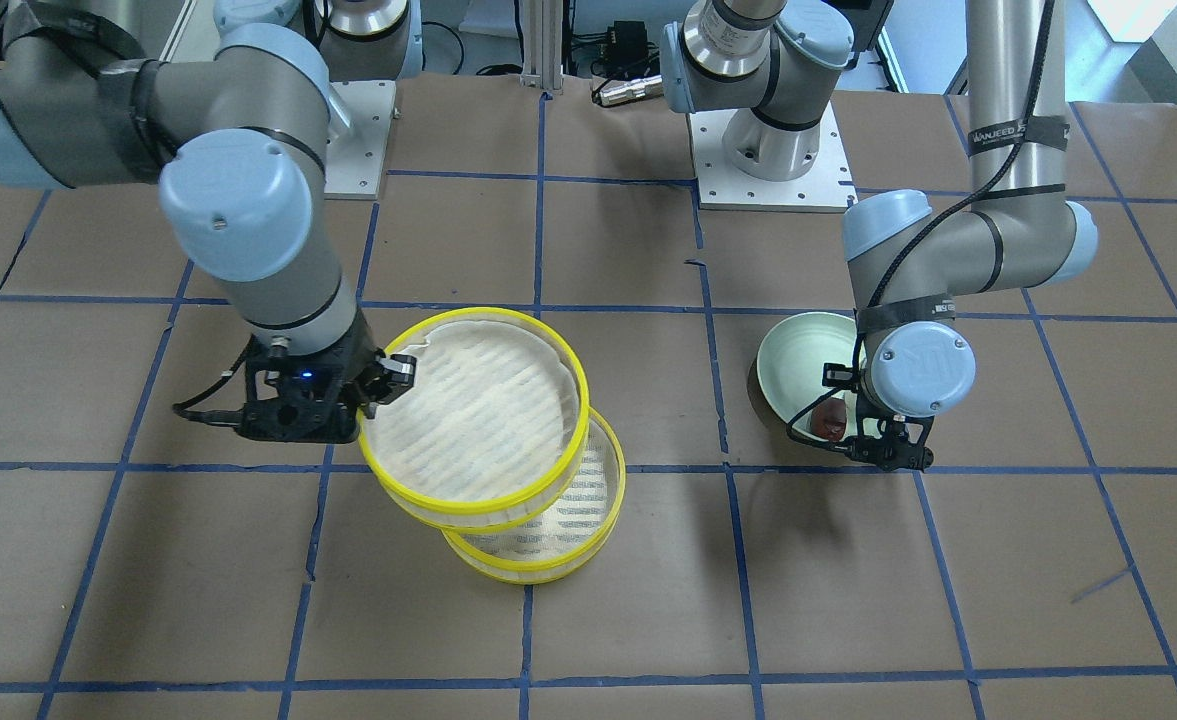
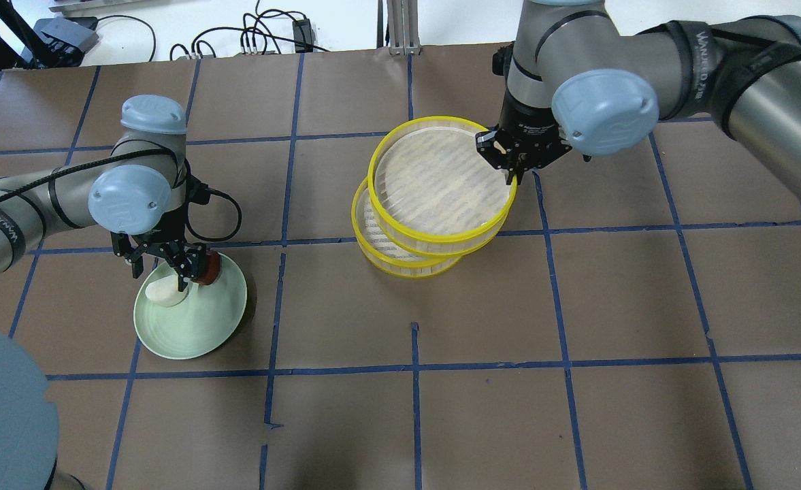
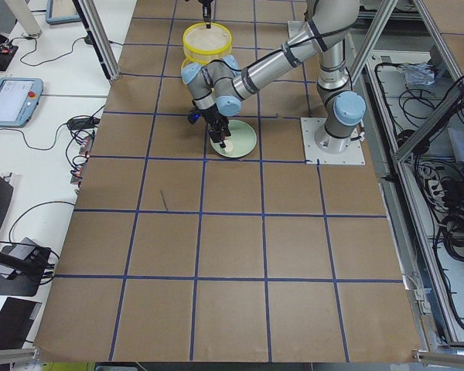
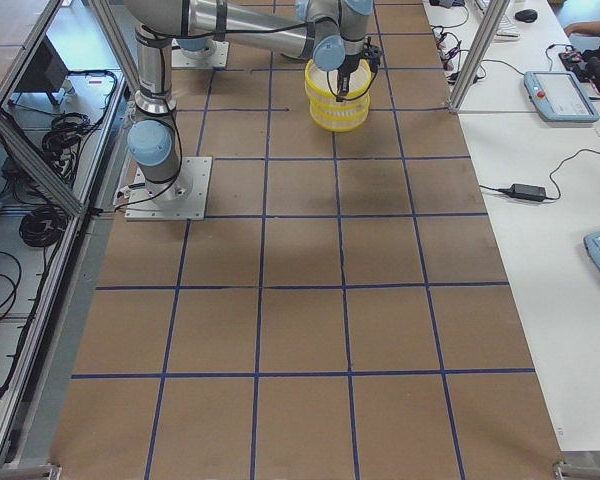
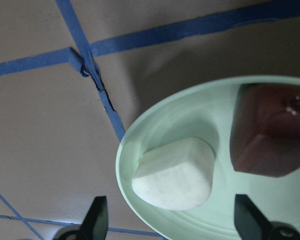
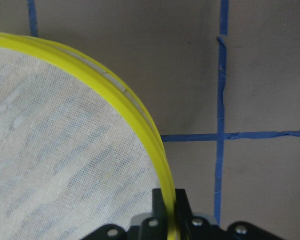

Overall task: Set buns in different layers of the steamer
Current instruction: 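Lift the top steamer tier with right gripper while left gripper grasps the white bun, then set the top tier down beside the bottom tier while left gripper lifts the bun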

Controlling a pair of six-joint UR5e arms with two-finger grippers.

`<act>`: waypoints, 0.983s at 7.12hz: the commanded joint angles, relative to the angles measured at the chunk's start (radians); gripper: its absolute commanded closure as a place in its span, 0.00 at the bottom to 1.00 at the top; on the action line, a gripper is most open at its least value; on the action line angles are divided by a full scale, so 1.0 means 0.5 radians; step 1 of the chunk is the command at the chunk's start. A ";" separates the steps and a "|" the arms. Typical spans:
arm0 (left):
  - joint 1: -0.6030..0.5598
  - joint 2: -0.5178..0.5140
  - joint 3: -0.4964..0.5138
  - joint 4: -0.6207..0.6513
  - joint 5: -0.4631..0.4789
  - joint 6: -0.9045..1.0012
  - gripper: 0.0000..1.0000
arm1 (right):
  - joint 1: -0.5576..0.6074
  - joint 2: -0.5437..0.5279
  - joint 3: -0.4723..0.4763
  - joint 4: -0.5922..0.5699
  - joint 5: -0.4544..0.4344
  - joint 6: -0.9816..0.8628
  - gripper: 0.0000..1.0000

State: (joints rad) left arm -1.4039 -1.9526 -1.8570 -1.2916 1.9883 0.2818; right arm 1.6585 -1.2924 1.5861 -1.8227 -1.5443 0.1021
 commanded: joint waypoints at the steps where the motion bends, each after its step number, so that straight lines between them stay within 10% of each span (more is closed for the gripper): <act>1: 0.001 0.000 -0.014 -0.003 0.009 0.001 0.37 | -0.303 0.011 0.000 -0.011 -0.007 -0.484 0.93; 5: 0.028 -0.003 -0.078 0.003 -0.022 -0.008 0.45 | -0.402 0.026 -0.006 -0.027 -0.169 -0.769 0.94; 7: 0.028 -0.003 -0.051 0.009 -0.010 -0.005 0.96 | -0.405 0.017 -0.012 -0.027 -0.188 -0.738 0.94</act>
State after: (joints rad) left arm -1.3900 -1.9542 -1.8903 -1.2889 1.9819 0.2787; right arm 1.4570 -1.2817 1.5822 -1.8363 -1.6345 -0.2757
